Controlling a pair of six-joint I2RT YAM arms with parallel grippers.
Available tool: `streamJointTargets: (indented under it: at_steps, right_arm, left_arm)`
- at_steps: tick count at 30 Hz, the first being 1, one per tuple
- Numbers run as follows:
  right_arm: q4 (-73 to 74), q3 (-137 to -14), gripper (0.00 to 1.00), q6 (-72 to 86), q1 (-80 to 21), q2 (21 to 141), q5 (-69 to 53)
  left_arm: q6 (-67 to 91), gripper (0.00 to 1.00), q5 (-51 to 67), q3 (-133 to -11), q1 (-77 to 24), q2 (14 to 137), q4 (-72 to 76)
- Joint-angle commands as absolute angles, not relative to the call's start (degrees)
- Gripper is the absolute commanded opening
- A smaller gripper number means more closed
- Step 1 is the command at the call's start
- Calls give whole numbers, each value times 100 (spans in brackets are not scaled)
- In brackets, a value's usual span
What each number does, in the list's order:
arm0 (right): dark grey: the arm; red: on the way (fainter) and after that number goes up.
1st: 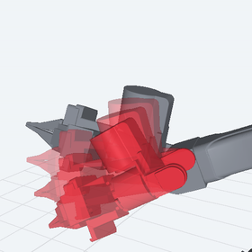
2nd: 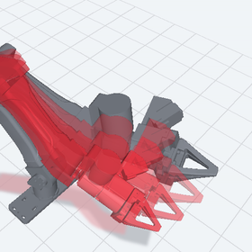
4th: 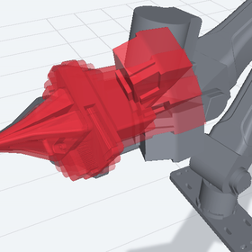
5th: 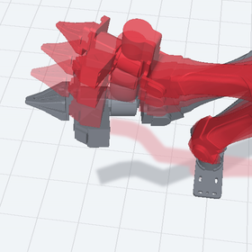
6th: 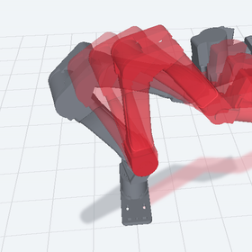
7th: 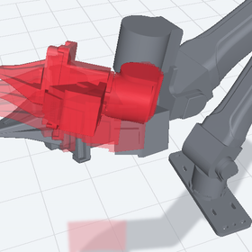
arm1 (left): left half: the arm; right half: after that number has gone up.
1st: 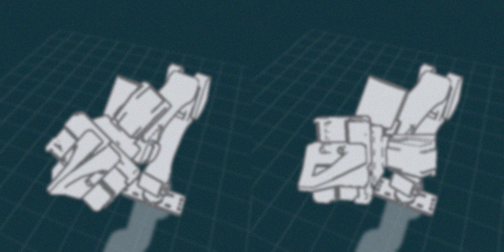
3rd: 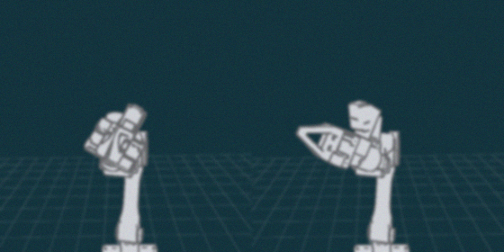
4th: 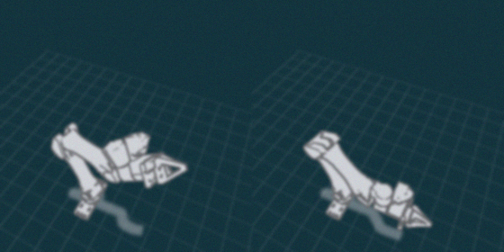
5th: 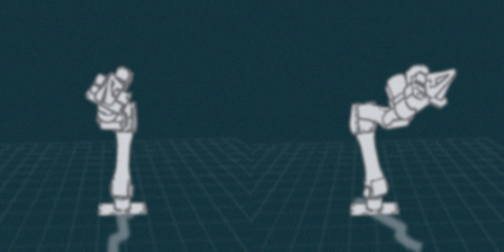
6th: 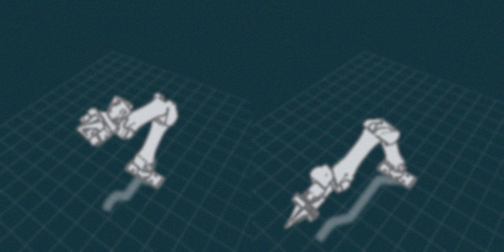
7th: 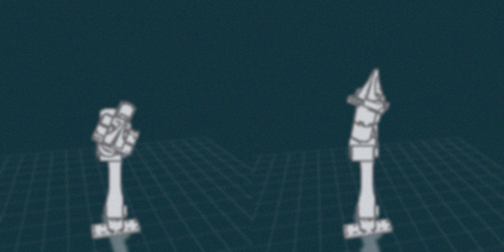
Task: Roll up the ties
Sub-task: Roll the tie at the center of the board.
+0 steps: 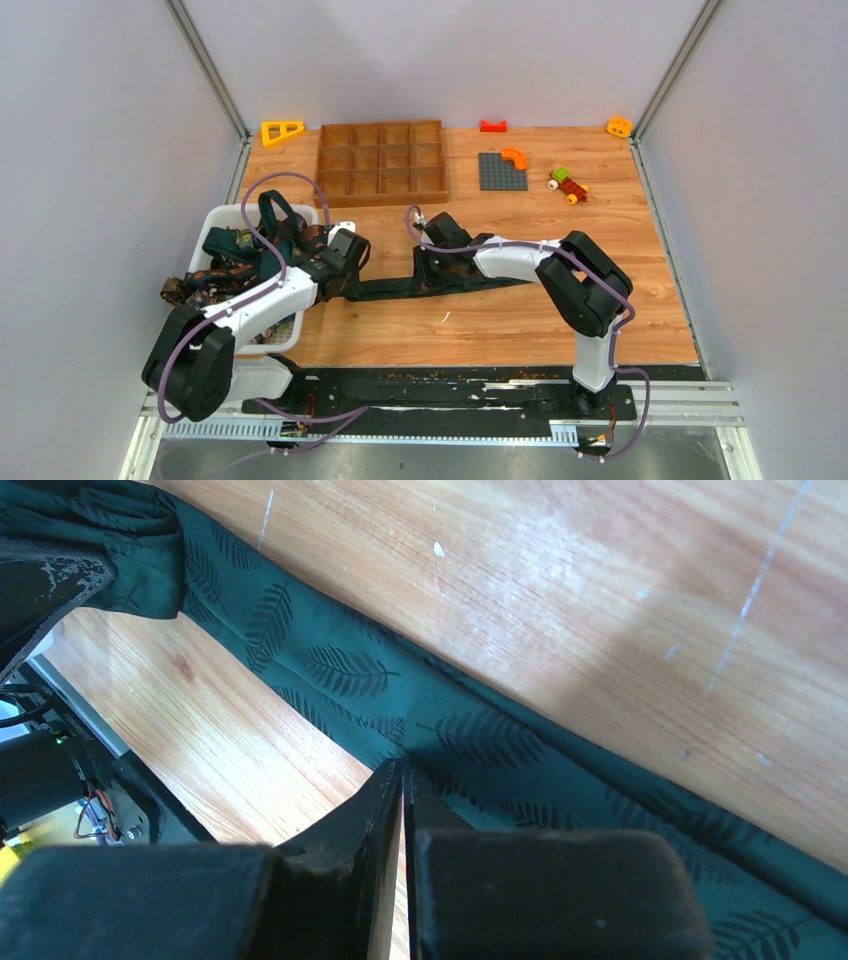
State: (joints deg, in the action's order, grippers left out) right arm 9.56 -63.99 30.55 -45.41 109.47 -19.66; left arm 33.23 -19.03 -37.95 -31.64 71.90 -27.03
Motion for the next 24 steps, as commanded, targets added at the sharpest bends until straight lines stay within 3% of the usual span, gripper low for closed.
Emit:
streamJointTargets:
  at_steps: [1, 24]
  right_arm:
    - [1010, -6316, 7, 3018, -4564, 10479, -1727]
    - [1880, -5699, 7, 2577, -4138, 8703, -945]
  left_arm:
    - [3350, 0, -2215, -4060, -3315, 7262, -2710]
    - [3313, 0, -3856, -4621, -4149, 8448, -3103]
